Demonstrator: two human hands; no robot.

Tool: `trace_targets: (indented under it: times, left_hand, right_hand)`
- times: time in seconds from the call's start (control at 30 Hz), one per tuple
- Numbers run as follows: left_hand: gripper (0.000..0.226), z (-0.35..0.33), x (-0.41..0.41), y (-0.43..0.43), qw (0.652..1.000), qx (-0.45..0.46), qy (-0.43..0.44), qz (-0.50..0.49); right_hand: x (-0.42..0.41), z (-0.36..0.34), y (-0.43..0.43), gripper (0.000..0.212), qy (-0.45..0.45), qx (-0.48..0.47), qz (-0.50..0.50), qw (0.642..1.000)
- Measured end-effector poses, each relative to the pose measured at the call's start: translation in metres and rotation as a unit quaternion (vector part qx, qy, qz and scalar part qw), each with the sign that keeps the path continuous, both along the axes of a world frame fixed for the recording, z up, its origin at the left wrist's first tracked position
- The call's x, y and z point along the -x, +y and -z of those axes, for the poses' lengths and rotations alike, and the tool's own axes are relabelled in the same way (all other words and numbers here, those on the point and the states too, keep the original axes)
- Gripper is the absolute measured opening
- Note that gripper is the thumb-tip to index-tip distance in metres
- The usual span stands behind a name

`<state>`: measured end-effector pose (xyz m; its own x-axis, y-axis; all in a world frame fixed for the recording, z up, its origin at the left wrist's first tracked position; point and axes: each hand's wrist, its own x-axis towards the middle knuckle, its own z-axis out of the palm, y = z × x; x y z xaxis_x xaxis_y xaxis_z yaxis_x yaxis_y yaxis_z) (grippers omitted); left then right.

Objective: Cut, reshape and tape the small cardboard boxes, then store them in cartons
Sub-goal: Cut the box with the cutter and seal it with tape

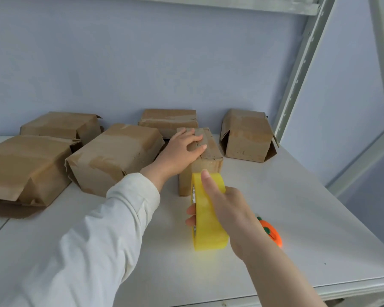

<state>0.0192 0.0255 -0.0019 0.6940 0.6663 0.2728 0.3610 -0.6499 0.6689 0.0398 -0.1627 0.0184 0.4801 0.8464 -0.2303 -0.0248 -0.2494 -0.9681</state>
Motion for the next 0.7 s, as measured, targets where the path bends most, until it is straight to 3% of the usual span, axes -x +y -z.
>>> trace_targets:
  times: [0.13,0.23,0.3,0.4,0.47,0.53,0.6,0.67,0.7]
  left_hand:
    - [0.037,0.005,0.0,-0.007,0.995,-0.009,-0.069,-0.066]
    - [0.048,-0.004,0.005,-0.017,0.985,0.011,-0.095,-0.144]
    - [0.054,-0.013,0.015,-0.032,0.966,0.053,-0.152,-0.204]
    - [0.059,-0.011,0.032,-0.067,0.948,0.12,-0.192,-0.226]
    - [0.065,-0.001,0.038,-0.085,0.941,0.223,-0.149,-0.206]
    - [0.076,0.001,0.042,-0.094,0.919,0.34,-0.124,-0.154]
    - [0.056,-0.003,0.045,-0.1,0.905,0.396,-0.112,-0.11]
    - [0.029,-0.006,0.046,-0.103,0.905,0.4,-0.107,-0.096]
    - [0.025,-0.009,0.046,-0.106,0.904,0.403,-0.103,-0.1]
  right_hand:
    - [-0.005,-0.001,0.004,0.05,0.038,0.005,-0.01,0.999]
    - [-0.008,0.001,0.004,0.048,0.054,0.004,-0.018,0.998]
    - [-0.009,0.005,0.005,0.051,0.052,0.002,-0.021,0.998]
    - [-0.013,0.011,0.004,0.078,0.014,0.034,-0.034,0.999]
    - [-0.025,0.01,-0.004,0.065,-0.009,0.035,-0.039,0.999]
    - [-0.049,0.009,-0.019,0.041,-0.073,0.022,-0.003,0.997]
    - [-0.088,0.016,-0.033,0.027,-0.235,0.065,0.016,0.97]
    - [-0.117,0.023,-0.041,0.034,-0.365,0.152,-0.044,0.918]
    - [-0.129,0.028,-0.042,0.039,-0.381,0.181,-0.091,0.902]
